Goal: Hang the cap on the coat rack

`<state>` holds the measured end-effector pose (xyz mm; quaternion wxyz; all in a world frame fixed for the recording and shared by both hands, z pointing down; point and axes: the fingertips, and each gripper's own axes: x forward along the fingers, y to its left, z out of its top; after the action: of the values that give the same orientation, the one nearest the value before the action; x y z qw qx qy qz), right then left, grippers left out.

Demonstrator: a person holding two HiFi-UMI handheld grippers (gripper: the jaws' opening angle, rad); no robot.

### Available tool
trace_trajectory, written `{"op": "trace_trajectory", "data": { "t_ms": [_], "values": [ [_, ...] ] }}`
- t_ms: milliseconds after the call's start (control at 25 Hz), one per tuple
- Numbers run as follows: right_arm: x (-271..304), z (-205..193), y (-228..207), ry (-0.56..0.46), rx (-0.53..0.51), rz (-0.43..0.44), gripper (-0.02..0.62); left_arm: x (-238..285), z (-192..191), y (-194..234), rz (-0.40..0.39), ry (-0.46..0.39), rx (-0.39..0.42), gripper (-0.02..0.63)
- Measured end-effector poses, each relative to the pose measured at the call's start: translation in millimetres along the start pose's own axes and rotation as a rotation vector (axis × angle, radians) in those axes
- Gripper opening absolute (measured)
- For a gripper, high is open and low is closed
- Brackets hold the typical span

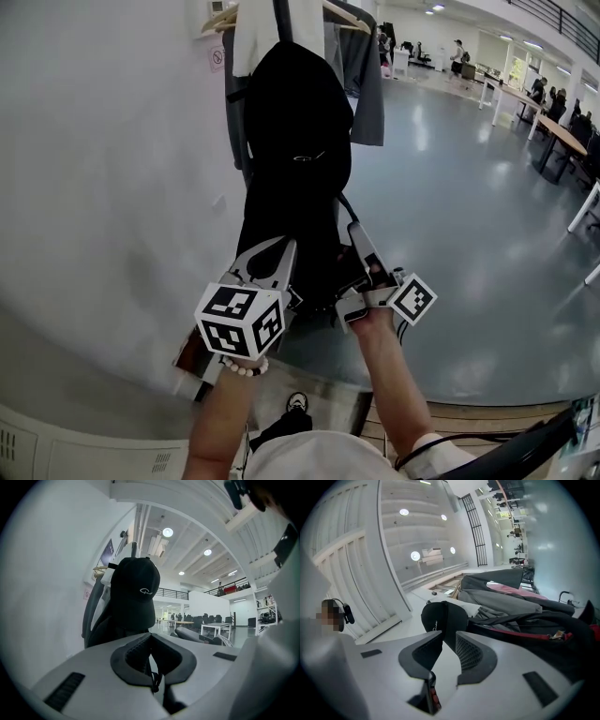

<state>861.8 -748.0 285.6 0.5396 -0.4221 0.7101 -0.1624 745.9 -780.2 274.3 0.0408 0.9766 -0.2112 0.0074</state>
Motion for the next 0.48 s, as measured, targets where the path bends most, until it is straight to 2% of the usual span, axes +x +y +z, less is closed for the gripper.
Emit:
{"op": "trace_trajectory", "data": {
  "t_ms": [120,320,400,480],
  "values": [
    [-17,-4,10,0.016,-0.028,-0.022,0.071,-12,-11,-6,0.020,0.010,-0.017,0.003],
    [-60,-18,26,0.085,-0.139,-0.103,0.066,-44,-40,-22,0.069,0.051,-0.019,0.003],
    [-74,-27,27,0.113,-0.161,-0.124,0.003,-59,-56,-21,0.096,0.074,-0.031,0.003],
    [-90,-40,26,0.160,-0.167,-0.148,0.003,-75,-72,-21,0.120,0.091,-0.047,0.003]
  ]
}}
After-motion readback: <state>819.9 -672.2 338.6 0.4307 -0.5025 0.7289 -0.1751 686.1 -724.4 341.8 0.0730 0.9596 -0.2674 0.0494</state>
